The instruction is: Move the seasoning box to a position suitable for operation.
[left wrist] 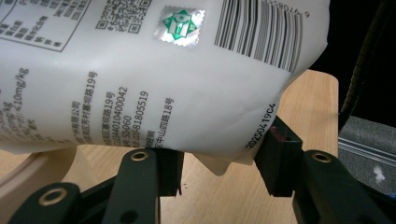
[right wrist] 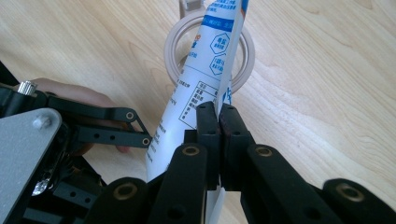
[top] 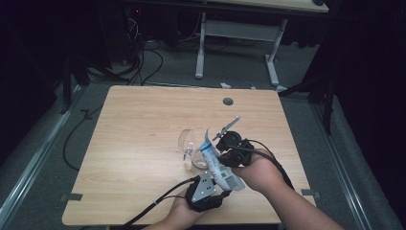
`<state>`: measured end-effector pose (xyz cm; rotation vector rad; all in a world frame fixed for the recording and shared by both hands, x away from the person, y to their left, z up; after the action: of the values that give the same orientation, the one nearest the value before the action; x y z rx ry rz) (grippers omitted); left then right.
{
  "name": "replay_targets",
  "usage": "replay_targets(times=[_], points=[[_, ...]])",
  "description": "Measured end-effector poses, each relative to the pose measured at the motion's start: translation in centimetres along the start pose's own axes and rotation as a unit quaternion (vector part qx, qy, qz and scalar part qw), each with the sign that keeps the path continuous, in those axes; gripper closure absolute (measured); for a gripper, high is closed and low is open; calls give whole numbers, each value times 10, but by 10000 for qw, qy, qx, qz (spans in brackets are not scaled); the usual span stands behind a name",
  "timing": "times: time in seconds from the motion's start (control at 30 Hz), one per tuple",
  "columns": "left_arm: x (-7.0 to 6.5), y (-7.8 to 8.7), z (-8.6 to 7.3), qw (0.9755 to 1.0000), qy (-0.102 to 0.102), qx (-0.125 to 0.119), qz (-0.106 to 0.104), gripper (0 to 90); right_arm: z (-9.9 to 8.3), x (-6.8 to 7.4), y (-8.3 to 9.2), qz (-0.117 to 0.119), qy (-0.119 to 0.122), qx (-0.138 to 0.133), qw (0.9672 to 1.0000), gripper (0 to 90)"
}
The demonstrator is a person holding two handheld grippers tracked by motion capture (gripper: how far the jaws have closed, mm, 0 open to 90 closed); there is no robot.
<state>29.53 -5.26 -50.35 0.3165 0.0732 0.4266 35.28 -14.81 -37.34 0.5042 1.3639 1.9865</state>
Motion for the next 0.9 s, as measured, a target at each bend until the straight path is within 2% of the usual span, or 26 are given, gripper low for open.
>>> replay_targets(times=[0.1,0.23,0.6,0.9], points=[[1,0,3,10000,-48,-28,4,567,2,-1,2,-35,17,-26,10000,894],[2,3,3,9997,-237,-23,40,563,5,0,4,-46,55,-4,10000,895],[2,6,2,9997,-228,-57,3,537,9,3,2,-60,87,16,9999,896],[-1,3,1,9996,-274,-17,-66,532,6,2,-1,-70,74,34,9999,896]])
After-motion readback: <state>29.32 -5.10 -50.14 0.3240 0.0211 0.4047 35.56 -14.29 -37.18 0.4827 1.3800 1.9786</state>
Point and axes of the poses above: each handheld gripper's, and its own axes: y roughly backward along the jaws, z roughly out of its top, x roughly to its left, the point moved 3 cm from there along -y, roughly forward along the jaws, and after that the axes turned 1 degree about -x, right-handed, at the moved point
